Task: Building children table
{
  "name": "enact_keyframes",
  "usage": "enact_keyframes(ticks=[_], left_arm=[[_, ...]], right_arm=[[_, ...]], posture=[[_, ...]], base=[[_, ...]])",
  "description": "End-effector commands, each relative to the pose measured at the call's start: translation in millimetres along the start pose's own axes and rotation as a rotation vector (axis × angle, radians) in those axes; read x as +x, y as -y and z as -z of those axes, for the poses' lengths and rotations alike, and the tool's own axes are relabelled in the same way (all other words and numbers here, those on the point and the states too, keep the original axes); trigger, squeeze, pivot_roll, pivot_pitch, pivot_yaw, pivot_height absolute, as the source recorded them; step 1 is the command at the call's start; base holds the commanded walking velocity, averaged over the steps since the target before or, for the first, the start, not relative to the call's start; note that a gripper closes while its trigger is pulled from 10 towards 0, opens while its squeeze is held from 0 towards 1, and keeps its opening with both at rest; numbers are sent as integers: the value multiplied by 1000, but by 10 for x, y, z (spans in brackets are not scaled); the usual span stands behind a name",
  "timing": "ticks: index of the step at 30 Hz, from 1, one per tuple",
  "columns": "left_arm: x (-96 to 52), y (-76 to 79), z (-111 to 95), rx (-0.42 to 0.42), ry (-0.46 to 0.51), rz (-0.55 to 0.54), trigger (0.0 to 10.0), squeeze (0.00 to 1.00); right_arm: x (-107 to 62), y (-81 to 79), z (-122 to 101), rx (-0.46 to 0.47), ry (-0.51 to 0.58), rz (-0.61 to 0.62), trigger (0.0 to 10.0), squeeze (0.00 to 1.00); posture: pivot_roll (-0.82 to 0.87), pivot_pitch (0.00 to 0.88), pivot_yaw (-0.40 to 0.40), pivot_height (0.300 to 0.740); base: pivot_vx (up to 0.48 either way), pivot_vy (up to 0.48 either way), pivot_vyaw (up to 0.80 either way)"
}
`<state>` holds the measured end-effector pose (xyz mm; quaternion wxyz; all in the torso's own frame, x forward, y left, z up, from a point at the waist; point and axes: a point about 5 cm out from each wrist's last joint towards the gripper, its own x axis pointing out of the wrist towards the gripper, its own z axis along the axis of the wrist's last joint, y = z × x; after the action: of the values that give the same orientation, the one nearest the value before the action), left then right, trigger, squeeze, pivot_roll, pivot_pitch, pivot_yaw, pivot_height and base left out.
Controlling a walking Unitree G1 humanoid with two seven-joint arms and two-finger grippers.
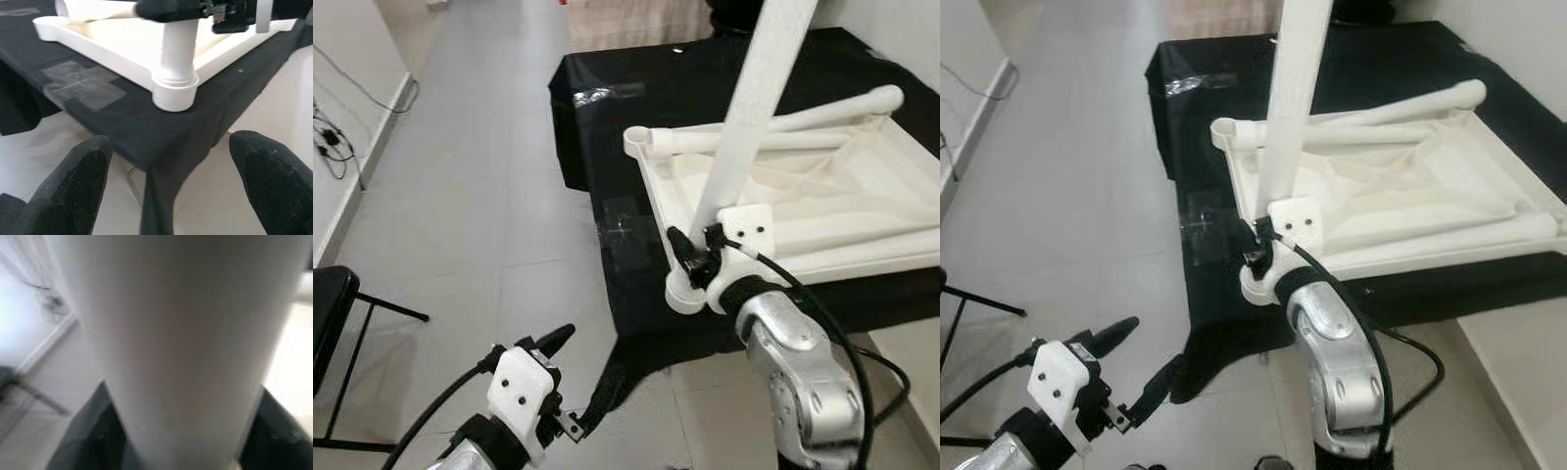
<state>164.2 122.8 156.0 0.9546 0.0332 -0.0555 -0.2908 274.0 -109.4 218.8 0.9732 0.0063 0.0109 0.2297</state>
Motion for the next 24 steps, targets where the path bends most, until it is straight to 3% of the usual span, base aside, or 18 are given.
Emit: enact_keyframes(ticks=[1,2,5,6,10,14,16,20,21,24], left_arm=[[-15,5,11,-1,-6,-13,10000,0],[-15,5,11,-1,-6,-13,10000,0],[-17,23,1,4,-6,-11,10000,0],[-22,27,-4,5,-6,-11,10000,0],[-39,44,-19,3,-8,-7,10000,0],[-49,54,-25,0,-9,-4,10000,0],[-61,70,-29,-17,-11,-1,10000,0],[-58,70,-27,-24,-12,-1,10000,0],[-55,79,-33,-26,-10,5,10000,0],[-54,86,-34,-28,-10,9,10000,0]], right_arm=[[13,-29,-33,0,17,-160,10000,1000],[13,-29,-33,0,17,-160,10000,1000],[37,147,-131,-176,29,-368,10000,1000],[63,213,-144,-215,17,-410,10000,0],[196,338,-207,-249,13,-539,10000,0],[267,371,-270,-234,28,-567,10000,0],[399,422,-355,-210,54,-594,10000,0],[433,437,-369,-206,59,-604,10000,0],[406,423,-395,-192,75,-704,0,0],[371,422,-409,-188,83,-776,0,0]], posture=[[-43,233,-13,740],[-43,233,-13,740],[-28,241,-14,740],[-29,245,-11,740],[-18,254,-7,740],[-10,258,-3,740],[-18,262,-5,740],[-18,262,-5,740],[-26,272,-8,740],[-26,272,-8,740]], base=[[0,0,0],[0,0,0],[0,0,0],[0,0,0],[0,0,0],[0,0,0],[0,0,0],[0,0,0],[0,0,0],[0,0,0]])
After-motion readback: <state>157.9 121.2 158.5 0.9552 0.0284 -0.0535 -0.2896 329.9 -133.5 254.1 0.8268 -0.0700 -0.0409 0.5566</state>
